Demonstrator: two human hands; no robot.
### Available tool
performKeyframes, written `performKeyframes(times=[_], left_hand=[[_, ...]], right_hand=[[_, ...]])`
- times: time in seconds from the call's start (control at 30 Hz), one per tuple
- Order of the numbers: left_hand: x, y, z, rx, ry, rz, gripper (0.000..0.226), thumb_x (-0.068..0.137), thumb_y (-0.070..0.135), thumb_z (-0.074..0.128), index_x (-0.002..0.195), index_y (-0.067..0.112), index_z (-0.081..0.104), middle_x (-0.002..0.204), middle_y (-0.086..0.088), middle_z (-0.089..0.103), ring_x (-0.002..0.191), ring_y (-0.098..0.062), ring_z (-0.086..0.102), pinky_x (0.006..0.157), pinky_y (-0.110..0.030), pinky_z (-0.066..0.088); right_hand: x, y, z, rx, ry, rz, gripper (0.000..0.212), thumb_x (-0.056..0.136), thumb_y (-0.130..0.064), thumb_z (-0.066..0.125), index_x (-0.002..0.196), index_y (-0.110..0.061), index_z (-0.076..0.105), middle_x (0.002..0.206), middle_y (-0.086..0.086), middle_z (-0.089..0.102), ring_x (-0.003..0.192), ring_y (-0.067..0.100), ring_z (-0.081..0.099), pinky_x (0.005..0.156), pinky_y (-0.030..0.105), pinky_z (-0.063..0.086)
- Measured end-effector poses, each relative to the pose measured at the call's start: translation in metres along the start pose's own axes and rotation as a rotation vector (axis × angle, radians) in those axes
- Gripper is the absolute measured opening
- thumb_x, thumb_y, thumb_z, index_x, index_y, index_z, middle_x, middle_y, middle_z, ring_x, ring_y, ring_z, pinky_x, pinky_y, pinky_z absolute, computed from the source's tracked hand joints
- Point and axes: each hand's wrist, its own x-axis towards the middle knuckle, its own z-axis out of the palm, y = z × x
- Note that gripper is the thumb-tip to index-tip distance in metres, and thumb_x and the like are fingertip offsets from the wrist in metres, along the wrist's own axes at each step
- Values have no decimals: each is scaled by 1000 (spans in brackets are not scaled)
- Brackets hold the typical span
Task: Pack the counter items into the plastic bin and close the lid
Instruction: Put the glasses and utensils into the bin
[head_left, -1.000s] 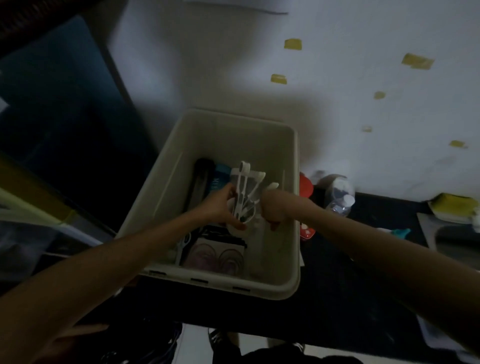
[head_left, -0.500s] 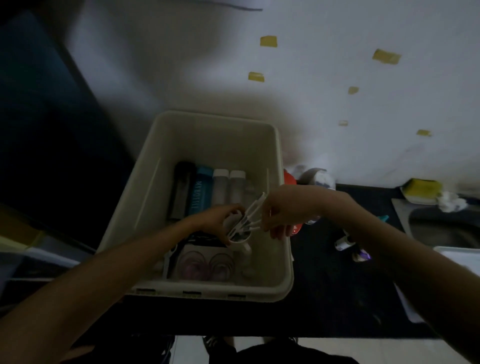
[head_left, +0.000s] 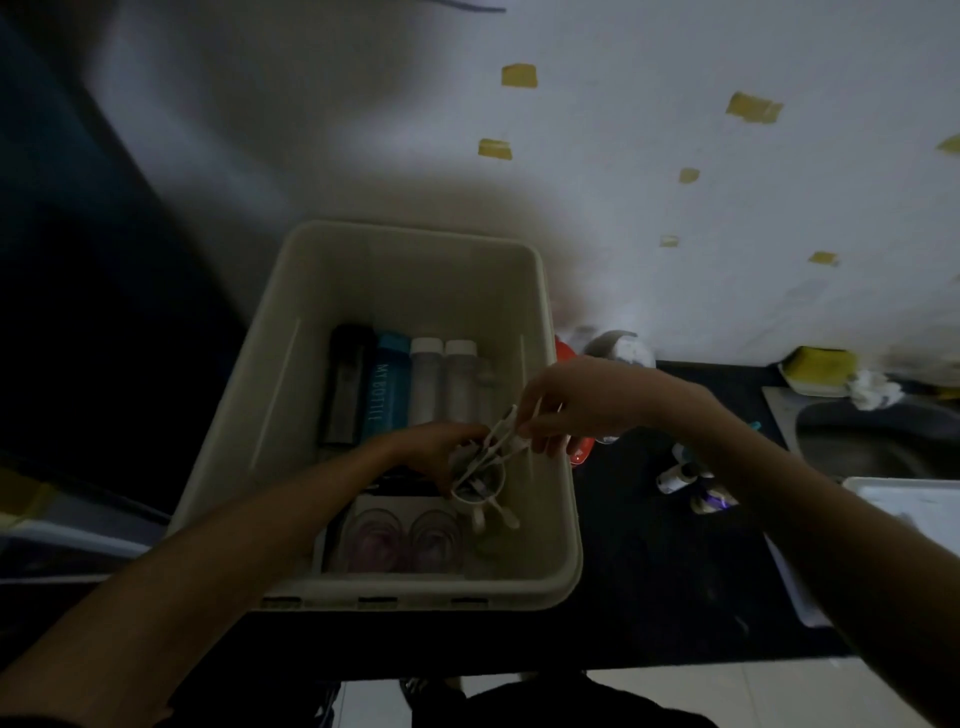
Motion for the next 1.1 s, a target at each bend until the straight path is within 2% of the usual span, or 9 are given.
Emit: performKeyframes(times=[0.13,0.27,0.43,0.53,0.7,0.83,1.1], left_hand=[[4,3,-1,14,-30,27,95,60,23,91,142,23,42,139,1,52,124,-19,50,104,-41,46],[9,3,1,11,-69,48,92,62,16,90,142,17,43,138,-3,53,125,-21,50,104,-37,44],[8,2,2,-24,-97,69,95,63,17,90,144,19,41,140,0,51,124,-15,49,101,-24,40],[7,4,1,-22,-115,62,99,62,22,91,145,24,38,143,1,49,128,-16,48,106,-34,43],[5,4,1,0,-138,35,96,64,25,90,144,25,36,140,2,49,125,-16,50,104,-35,45],[3,0,0,-25,-143,8,100,59,31,90,142,28,34,139,5,50,124,-16,52,103,-42,48],[-6,3,-5,-77,-147,-47,86,65,19,88,137,21,40,136,3,50,123,-17,51,102,-39,48]], right_hand=[[0,5,-2,-1,96,13,25,96,-25,58,115,-9,64,96,3,74,81,10,73,69,18,59],[0,6,-2,17,73,7,25,97,-25,56,116,-9,63,99,3,74,83,10,73,70,17,59],[3,8,2,3,78,2,26,97,-27,58,116,-11,64,97,1,74,81,8,72,71,19,59],[6,9,3,1,74,3,26,96,-28,58,116,-11,63,97,1,74,82,8,72,73,21,59],[5,9,3,-21,96,-21,26,96,-28,58,114,-10,65,96,1,74,82,7,72,72,19,58],[5,12,4,-39,106,-37,25,96,-29,59,112,-12,66,95,-1,75,81,5,72,74,20,58],[7,14,5,-71,124,-61,25,95,-30,59,112,-12,66,95,-2,74,81,4,72,72,16,56]])
